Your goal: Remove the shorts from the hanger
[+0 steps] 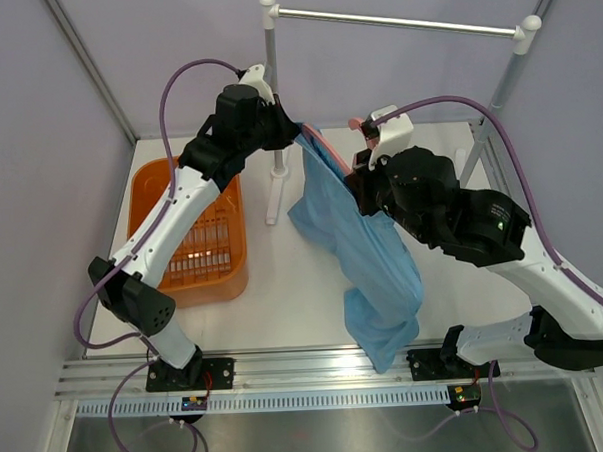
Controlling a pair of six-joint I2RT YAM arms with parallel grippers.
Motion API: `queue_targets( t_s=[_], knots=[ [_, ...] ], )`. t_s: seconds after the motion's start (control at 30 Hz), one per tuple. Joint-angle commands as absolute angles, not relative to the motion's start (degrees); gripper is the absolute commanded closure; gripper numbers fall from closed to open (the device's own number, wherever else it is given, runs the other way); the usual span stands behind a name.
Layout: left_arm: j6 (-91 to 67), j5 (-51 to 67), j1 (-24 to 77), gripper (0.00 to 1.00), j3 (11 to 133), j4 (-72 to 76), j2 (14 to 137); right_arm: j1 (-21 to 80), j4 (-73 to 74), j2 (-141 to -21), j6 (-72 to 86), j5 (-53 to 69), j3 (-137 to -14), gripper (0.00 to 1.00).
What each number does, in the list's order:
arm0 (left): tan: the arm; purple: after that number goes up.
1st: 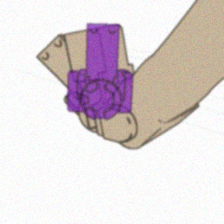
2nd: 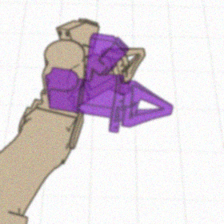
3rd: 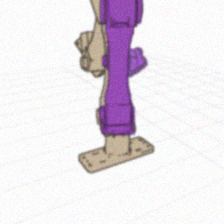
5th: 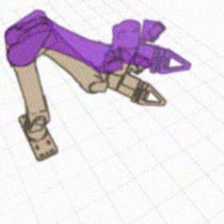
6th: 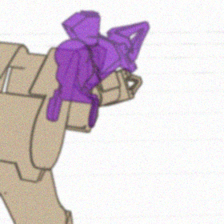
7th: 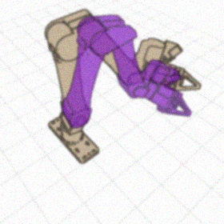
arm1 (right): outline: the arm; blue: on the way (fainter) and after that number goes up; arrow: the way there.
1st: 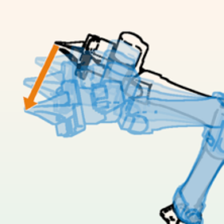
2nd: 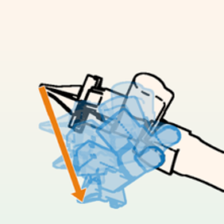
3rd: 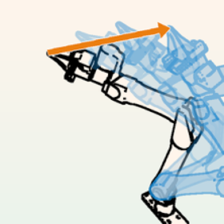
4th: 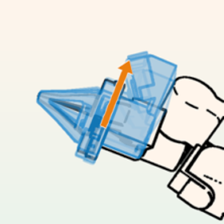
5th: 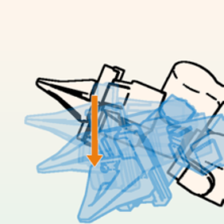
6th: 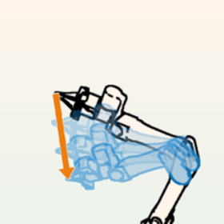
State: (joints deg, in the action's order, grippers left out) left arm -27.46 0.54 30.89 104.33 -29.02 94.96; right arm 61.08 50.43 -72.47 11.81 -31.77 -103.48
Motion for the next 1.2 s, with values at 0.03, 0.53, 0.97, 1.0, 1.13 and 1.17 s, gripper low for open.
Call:
queue_targets(
  t_s=[0.03,0.53,0.97,1.0,1.13,1.17],
  knots=[
    [-24.6,-5.5,26.5,1.0,107.3,-27.1,98.1,62.0,49.0,-67.8,12.8,-27.4,-105.3,1.0],
    [-22.5,0.9,33.2,1.0,88.4,-22.7,82.5,61.9,38.9,-72.0,4.3,-41.5,-106.9,1.0],
    [-12.8,5.6,47.4,1.0,85.4,-24.9,68.9,51.8,30.9,-77.6,0.8,-40.3,-109.7,1.0],
    [-12.3,5.5,48.1,1.0,84.8,-24.9,68.0,49.8,30.9,-78.1,0.8,-39.4,-110.7,1.0],
    [-9.6,2.5,49.7,1.0,84.8,-25.9,65.0,46.2,30.3,-80.6,0.4,-38.8,-113.3,1.0],
    [-9.3,0.3,49.7,1.0,85.4,-26.2,64.6,45.8,30.5,-81.3,0.4,-38.8,-113.8,1.0]
  ],
)
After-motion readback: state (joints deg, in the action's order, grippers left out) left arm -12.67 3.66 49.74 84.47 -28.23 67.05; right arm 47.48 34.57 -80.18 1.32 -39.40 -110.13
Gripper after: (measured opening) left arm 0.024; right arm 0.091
